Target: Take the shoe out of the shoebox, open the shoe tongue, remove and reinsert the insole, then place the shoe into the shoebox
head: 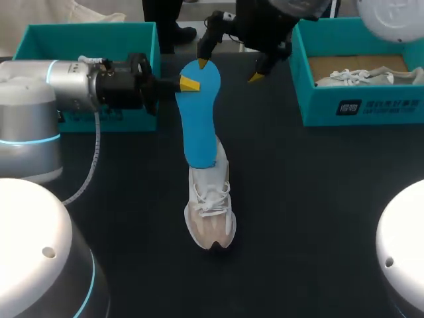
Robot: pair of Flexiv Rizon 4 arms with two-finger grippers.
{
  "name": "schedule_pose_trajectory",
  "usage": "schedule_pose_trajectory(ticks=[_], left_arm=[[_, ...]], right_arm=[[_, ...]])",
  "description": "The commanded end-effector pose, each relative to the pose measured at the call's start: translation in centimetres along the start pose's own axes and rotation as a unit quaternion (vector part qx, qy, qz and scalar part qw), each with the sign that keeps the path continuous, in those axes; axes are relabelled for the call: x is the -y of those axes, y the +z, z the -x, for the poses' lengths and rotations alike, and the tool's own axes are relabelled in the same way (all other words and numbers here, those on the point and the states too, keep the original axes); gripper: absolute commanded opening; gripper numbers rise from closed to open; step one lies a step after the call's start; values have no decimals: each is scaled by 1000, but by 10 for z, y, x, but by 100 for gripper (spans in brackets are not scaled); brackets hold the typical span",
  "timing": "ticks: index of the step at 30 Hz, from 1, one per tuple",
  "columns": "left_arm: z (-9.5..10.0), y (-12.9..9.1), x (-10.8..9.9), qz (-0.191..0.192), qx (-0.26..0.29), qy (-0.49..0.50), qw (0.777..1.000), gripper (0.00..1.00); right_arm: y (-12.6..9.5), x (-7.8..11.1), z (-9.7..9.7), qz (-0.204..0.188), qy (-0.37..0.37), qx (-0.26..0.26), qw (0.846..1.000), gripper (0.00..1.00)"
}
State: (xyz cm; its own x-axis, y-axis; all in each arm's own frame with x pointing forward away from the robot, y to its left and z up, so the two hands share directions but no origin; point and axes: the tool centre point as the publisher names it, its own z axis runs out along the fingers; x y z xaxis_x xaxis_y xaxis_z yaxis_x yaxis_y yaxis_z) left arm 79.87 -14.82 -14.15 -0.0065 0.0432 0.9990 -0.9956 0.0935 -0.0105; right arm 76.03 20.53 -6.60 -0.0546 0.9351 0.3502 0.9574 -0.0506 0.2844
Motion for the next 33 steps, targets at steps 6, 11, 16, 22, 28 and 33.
schedule_pose_trajectory(ticks=[6,11,16,22,28,33], left_arm=[[1,0,0,0,0,0,1000,0],[1,0,0,0,0,0,1000,0],[1,0,0,0,0,0,1000,0],[1,0,0,0,0,0,1000,0],[1,0,0,0,0,0,1000,0],[1,0,0,0,0,0,1000,0]], right_arm=[[0,-1,-3,0,1,40,999,100],[4,-5,-10,-39,-31,139,989,100],[14,-5,-21,-45,-47,172,983,100],[24,-3,-35,-38,-34,174,983,100],[31,1,-44,-39,-44,172,983,100],[27,4,-44,-45,-49,187,980,100]])
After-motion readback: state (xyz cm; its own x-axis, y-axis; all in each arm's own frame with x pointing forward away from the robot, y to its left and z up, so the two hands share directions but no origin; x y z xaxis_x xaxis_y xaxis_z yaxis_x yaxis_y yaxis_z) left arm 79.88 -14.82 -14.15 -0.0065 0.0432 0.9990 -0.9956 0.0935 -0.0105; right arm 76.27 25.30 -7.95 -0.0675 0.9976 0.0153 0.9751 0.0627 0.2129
